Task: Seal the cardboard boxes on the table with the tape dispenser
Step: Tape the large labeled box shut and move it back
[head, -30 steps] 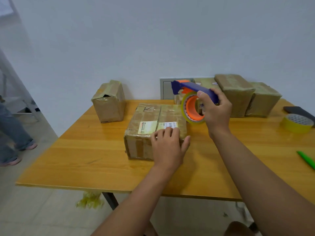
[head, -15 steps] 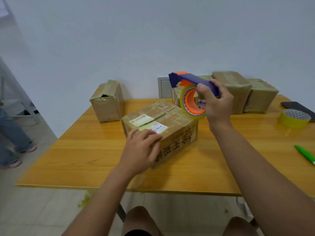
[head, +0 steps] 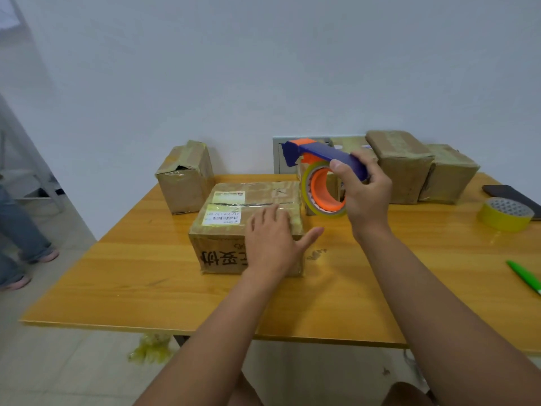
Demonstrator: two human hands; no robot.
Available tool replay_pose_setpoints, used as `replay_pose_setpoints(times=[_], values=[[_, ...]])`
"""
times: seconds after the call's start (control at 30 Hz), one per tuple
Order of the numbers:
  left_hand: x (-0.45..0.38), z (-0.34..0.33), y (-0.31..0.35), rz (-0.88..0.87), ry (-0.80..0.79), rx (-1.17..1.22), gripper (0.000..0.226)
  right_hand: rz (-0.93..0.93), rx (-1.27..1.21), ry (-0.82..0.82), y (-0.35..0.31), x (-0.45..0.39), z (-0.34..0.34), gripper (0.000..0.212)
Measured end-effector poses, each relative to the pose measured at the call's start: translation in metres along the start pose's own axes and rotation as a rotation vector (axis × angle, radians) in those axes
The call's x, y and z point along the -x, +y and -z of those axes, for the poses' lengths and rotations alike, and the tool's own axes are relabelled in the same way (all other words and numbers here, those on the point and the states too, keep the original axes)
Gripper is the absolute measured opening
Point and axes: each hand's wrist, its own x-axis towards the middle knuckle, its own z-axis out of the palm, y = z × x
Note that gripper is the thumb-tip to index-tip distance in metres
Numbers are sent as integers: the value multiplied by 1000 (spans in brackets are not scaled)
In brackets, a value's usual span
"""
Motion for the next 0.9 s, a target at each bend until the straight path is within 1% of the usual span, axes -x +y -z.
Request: replay_pose_setpoints(times=[0.03, 0.1, 0.13, 0.2, 0.23, 0.3, 0.37, 0.4, 0.5, 0.6, 0.67, 0.73, 0.83, 0.9], values=[[-3, -7, 3, -5, 23, -35, 80, 3, 4, -5, 1, 0, 1, 49], [-2, -16, -1, -45, 97, -53, 52, 9, 19, -13, 2, -2, 4, 45], [-1, -17, -5, -81, 123, -23, 42, 10, 25, -17, 2, -3, 6, 44], [1, -15, -18, -163, 144, 77, 32, 6, 31, -22, 5, -7, 10, 44], [2, -13, -26, -193, 133, 129, 30, 1, 32, -25, 6, -9, 12, 44], [3, -8, -46, -239, 91, 196, 34, -1, 34, -31, 7, -11, 12, 47], [5, -1, -68, -271, 69, 209, 41, -1, 31, -41, 7, -12, 9, 49], [6, 3, -79, -280, 58, 216, 40, 1, 27, -48, 7, -12, 7, 49], [6, 15, -109, -268, -11, 257, 36, -1, -8, -69, 7, -11, -1, 44], [5, 19, -129, -244, -47, 334, 41, -7, -39, -107, 6, -8, -10, 38], [5, 18, -135, -260, -62, 379, 40, -5, -50, -156, 6, -5, -17, 37], [7, 15, -135, -268, -47, 395, 39, 6, -33, -208, 6, -2, -22, 38], [6, 9, -131, -255, 64, 414, 33, 13, -6, -266, 6, 4, -28, 44], [4, 7, -133, -258, 85, 432, 30, 18, -3, -290, 7, 7, -29, 46]])
